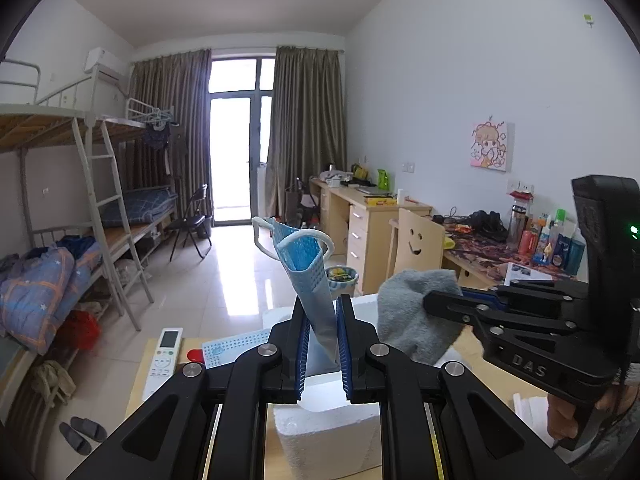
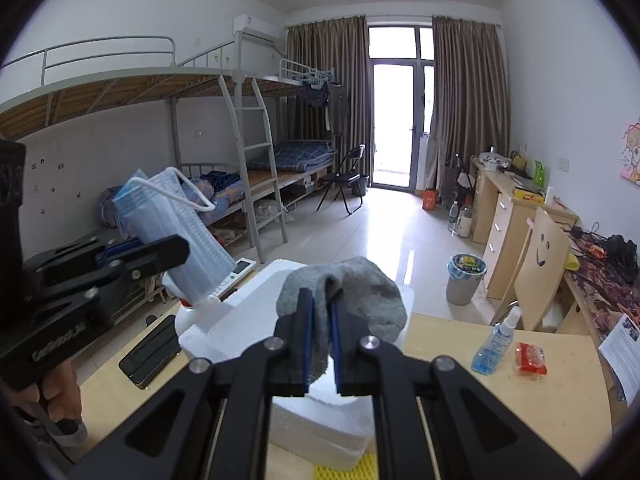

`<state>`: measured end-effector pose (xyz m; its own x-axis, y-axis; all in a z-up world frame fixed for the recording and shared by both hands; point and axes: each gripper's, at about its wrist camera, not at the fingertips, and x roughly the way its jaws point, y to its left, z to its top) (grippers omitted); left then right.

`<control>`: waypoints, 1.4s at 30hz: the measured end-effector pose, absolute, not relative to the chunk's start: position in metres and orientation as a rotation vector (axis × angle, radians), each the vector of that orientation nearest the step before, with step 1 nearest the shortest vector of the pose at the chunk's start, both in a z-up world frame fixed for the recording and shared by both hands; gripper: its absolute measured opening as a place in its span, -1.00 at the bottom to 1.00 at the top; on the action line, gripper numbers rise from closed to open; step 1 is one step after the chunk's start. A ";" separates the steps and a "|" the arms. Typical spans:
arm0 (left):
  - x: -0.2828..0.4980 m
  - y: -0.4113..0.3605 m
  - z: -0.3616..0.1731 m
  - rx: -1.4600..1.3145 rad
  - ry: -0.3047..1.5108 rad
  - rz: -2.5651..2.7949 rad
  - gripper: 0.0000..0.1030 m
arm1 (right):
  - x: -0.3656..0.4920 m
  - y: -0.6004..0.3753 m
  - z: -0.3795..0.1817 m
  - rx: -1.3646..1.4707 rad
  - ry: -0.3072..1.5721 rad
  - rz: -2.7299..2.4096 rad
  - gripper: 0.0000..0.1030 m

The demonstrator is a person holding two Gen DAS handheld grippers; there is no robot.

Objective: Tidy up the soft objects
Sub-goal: 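Open the right tool over the white foam box to drop the sock, then lower the blue mask into the foam box and open the left tool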

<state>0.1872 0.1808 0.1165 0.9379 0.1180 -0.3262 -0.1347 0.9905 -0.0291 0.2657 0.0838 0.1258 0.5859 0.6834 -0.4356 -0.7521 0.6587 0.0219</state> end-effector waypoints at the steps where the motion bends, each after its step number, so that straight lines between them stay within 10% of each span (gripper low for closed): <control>1: 0.188 0.181 0.116 -0.051 0.332 0.132 -0.72 | 0.269 0.086 0.126 -0.171 0.438 0.845 -0.79; 10: 0.188 0.186 0.116 -0.055 0.341 0.143 -0.72 | 0.281 0.104 0.114 -0.208 0.497 0.856 -0.71; 18: 0.189 0.186 0.118 -0.055 0.345 0.135 -0.72 | 0.276 0.104 0.115 -0.224 0.481 0.850 0.32; 42: 0.220 0.162 0.111 -0.034 0.383 0.036 -0.72 | 0.257 0.039 0.125 -0.176 0.423 0.730 0.52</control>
